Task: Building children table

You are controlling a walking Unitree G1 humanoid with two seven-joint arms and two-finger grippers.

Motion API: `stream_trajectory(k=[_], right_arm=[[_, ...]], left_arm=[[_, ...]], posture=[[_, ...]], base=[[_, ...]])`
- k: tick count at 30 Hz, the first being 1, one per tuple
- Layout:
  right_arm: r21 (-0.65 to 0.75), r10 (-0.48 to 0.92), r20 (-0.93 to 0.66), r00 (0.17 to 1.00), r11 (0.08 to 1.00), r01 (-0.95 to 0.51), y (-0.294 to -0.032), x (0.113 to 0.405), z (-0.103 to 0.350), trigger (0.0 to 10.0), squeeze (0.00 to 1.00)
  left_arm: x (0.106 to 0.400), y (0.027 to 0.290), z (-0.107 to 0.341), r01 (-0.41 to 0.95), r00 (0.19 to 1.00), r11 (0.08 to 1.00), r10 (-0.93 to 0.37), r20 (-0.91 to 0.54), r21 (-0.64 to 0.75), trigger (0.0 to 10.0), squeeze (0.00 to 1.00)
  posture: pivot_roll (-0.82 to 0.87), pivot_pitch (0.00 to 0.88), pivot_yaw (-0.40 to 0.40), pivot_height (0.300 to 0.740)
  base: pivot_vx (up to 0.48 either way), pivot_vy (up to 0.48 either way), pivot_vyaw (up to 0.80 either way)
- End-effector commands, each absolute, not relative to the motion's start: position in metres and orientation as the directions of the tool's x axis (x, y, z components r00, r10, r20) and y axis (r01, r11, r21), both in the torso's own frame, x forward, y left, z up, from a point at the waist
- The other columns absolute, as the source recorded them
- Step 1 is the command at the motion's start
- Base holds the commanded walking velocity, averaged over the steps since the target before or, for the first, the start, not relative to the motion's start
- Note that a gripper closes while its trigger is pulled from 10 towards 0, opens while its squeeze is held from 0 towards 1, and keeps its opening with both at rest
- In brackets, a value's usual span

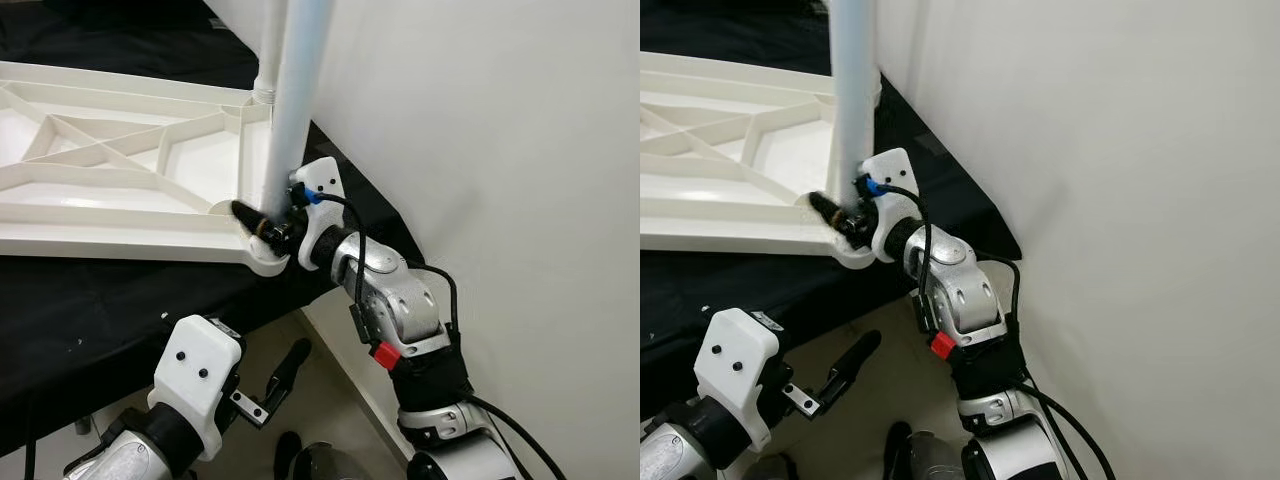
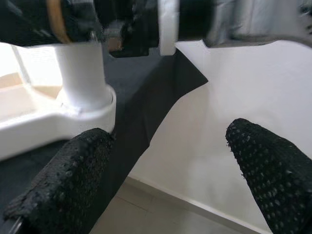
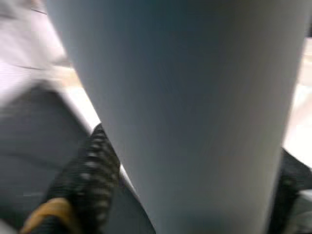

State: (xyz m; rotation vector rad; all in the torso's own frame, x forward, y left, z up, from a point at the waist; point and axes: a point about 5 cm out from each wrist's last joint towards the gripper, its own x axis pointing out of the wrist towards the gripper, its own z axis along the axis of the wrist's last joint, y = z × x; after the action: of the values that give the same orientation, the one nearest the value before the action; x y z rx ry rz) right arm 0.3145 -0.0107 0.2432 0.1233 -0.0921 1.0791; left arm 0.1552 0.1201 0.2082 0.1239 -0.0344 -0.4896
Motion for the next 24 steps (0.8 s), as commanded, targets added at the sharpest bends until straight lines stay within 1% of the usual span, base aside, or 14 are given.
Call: stream_trajectory(k=[1, 2, 3, 4, 5, 6, 7, 8, 10, 15, 17, 19, 21, 24], right_arm=[[0.068, 0.920, 0.160, 0.358, 0.352, -0.934, -0.010, 0.306, 0.244, 10.0, 0.87], [0.057, 0.921, 0.151, 0.358, 0.354, -0.934, -0.019, 0.308, 0.243, 10.0, 0.81], [0.045, 0.924, 0.139, 0.357, 0.355, -0.934, -0.026, 0.309, 0.242, 10.0, 0.80], [0.017, 0.926, 0.109, 0.360, 0.360, -0.933, -0.040, 0.313, 0.237, 10.0, 0.65], [0.017, 0.926, 0.109, 0.360, 0.360, -0.933, -0.040, 0.313, 0.237, 10.0, 0.65], [0.007, 0.927, 0.071, 0.368, 0.369, -0.930, -0.059, 0.317, 0.230, 10.0, 0.63], [-0.018, 0.929, 0.038, 0.367, 0.368, -0.930, -0.075, 0.318, 0.226, 10.0, 0.64], [-0.018, 0.929, 0.038, 0.367, 0.368, -0.930, -0.075, 0.318, 0.226, 10.0, 0.64], [-0.020, 0.933, -0.003, 0.359, 0.358, -0.933, -0.098, 0.317, 0.220, 10.0, 0.67], [-0.016, 0.944, -0.075, 0.320, 0.320, -0.947, -0.126, 0.309, 0.211, 10.0, 0.67], [-0.029, 0.932, -0.094, 0.349, 0.348, -0.937, -0.136, 0.310, 0.208, 10.0, 0.66], [-0.054, 0.883, -0.111, 0.457, 0.454, -0.890, -0.160, 0.318, 0.204, 10.0, 0.65], [-0.054, 0.883, -0.111, 0.457, 0.454, -0.890, -0.160, 0.318, 0.204, 10.0, 0.65], [-0.068, 0.847, -0.131, 0.515, 0.511, -0.857, -0.178, 0.320, 0.201, 10.0, 0.65]], left_arm=[[0.154, 0.121, 0.207, 0.461, 0.886, 0.878, -0.464, -0.006, 0.126, 10.0, 0.00], [0.154, 0.122, 0.207, 0.455, 0.889, 0.881, -0.459, -0.001, 0.128, 10.0, 0.00], [0.154, 0.122, 0.208, 0.450, 0.891, 0.884, -0.454, 0.003, 0.129, 10.0, 0.00], [0.155, 0.123, 0.209, 0.443, 0.894, 0.887, -0.448, 0.011, 0.132, 10.0, 0.00], [0.155, 0.123, 0.209, 0.443, 0.894, 0.887, -0.448, 0.011, 0.132, 10.0, 0.00], [0.156, 0.124, 0.210, 0.437, 0.896, 0.889, -0.443, 0.020, 0.139, 10.0, 0.00], [0.157, 0.124, 0.212, 0.433, 0.897, 0.890, -0.441, 0.027, 0.144, 10.0, 0.00], [0.157, 0.124, 0.212, 0.433, 0.897, 0.890, -0.441, 0.027, 0.144, 10.0, 0.00], [0.158, 0.125, 0.213, 0.430, 0.897, 0.890, -0.440, 0.035, 0.150, 10.0, 0.00], [0.161, 0.128, 0.216, 0.436, 0.893, 0.878, -0.450, 0.031, 0.199, 10.0, 0.00], [0.163, 0.131, 0.219, 0.429, 0.895, 0.878, -0.445, 0.035, 0.214, 10.0, 0.00], [0.169, 0.136, 0.225, 0.423, 0.893, 0.872, -0.448, 0.052, 0.244, 10.0, 0.00], [0.169, 0.136, 0.225, 0.423, 0.893, 0.872, -0.448, 0.052, 0.244, 10.0, 0.00], [0.173, 0.138, 0.231, 0.417, 0.889, 0.867, -0.451, 0.078, 0.272, 10.0, 0.00]], posture=[[0.12, 0.243, -0.204, 0.740], [0.12, 0.243, -0.204, 0.740], [0.12, 0.243, -0.204, 0.740], [0.12, 0.243, -0.200, 0.740], [0.12, 0.243, -0.200, 0.740], [0.12, 0.242, -0.196, 0.740], [0.13, 0.241, -0.192, 0.740], [0.13, 0.241, -0.192, 0.740], [0.13, 0.237, -0.179, 0.740], [0.13, 0.232, -0.157, 0.740], [0.12, 0.226, -0.134, 0.740], [0.12, 0.219, -0.113, 0.740], [0.12, 0.219, -0.113, 0.740], [0.12, 0.217, -0.103, 0.740]], base=[[0.000, 0.000, 0.00], [0.000, 0.000, 0.00], [0.000, 0.000, 0.00], [0.000, 0.000, 0.00], [0.000, 0.000, 0.00], [0.000, 0.000, 0.00], [0.000, 0.000, 0.00], [0.000, 0.000, 0.00], [0.000, 0.000, 0.00], [0.000, 0.000, 0.00], [0.000, 0.000, 0.00], [0.000, 0.000, 0.00], [0.000, 0.000, 0.00], [0.000, 0.000, 0.00]])
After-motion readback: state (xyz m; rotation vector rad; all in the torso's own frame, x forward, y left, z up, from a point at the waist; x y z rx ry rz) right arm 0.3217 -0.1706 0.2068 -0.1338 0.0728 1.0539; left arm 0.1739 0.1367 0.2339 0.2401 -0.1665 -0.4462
